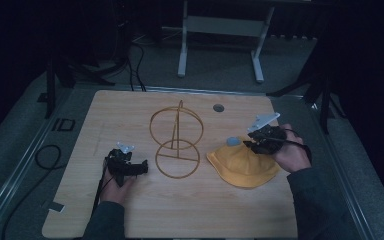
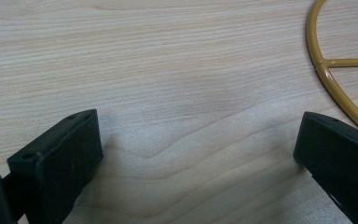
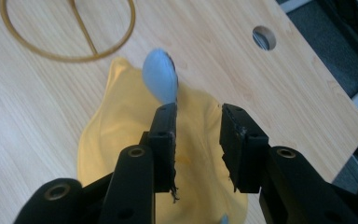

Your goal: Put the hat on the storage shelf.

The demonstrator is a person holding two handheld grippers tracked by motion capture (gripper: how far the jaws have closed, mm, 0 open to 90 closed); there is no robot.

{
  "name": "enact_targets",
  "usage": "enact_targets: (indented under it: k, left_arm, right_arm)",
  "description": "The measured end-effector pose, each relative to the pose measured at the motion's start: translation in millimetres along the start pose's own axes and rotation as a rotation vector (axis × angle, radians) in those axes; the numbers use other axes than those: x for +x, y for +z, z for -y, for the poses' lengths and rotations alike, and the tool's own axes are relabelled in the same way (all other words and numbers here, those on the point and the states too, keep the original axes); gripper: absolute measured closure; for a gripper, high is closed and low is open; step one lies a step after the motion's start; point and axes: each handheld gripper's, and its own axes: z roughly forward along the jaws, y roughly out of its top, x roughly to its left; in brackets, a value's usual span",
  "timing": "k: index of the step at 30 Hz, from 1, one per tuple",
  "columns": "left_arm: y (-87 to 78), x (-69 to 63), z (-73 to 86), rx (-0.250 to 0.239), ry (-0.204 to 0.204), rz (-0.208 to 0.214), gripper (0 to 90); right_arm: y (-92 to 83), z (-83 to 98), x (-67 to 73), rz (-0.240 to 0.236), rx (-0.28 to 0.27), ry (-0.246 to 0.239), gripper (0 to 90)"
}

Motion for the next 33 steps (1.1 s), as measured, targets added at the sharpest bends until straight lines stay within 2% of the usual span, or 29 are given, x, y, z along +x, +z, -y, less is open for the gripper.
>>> enact_targets:
  k: [14,33]
  left_arm:
    - [0.0,0.0,0.0,0.0,0.0,0.0,0.9]
    - [0.3,-0.1,0.0,-0.004,-0.001,-0.001,0.9]
  right_arm:
    - [-2.5,0.0,-3.0,-0.025,0.073,-0.064,65.0]
    - [13.1,9.8,-15.6,-0.09,0.19,-0.083,62.8]
